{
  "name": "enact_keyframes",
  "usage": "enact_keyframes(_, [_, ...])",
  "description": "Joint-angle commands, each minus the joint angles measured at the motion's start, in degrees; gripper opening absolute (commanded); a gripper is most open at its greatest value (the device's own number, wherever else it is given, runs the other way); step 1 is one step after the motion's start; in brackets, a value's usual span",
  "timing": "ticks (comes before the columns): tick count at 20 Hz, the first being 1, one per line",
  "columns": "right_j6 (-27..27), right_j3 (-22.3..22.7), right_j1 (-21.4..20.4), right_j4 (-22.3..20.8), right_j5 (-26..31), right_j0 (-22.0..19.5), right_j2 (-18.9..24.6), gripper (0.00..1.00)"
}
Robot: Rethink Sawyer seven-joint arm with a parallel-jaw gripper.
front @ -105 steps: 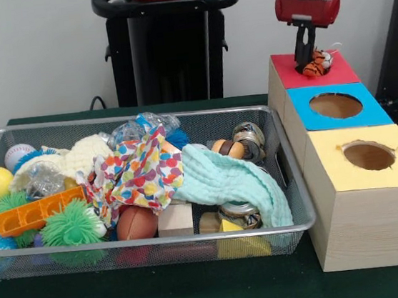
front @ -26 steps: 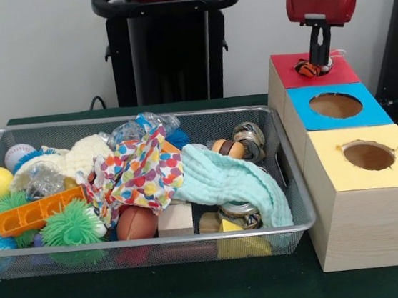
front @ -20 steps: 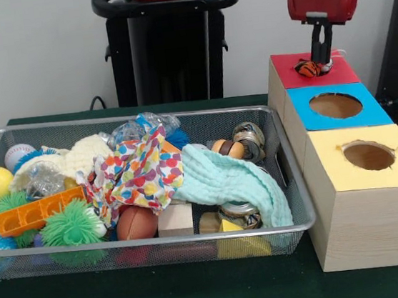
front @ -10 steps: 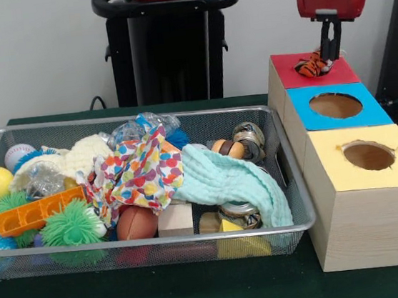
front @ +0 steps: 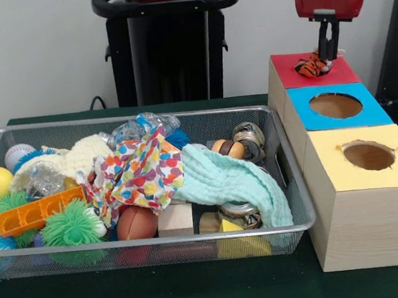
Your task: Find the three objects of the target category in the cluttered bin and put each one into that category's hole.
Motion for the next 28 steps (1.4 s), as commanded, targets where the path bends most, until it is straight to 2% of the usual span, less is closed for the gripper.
enact_keyframes(1, [11.54,2.85,2.18,-0.31,-1.43,-2.18,0.83,0.0])
enact_keyframes(12, [10.43,4.16,2.89,-3.29,-4.4,-6.52,2.71,0.0])
enact_keyframes(23, [11.58,4.21,3.54,-3.15,-5.1,-6.5,3.78,0.0])
enact_keyframes(28, [11.93,3.93,2.87,-2.0,-3.73,-5.07,3.44,0.0])
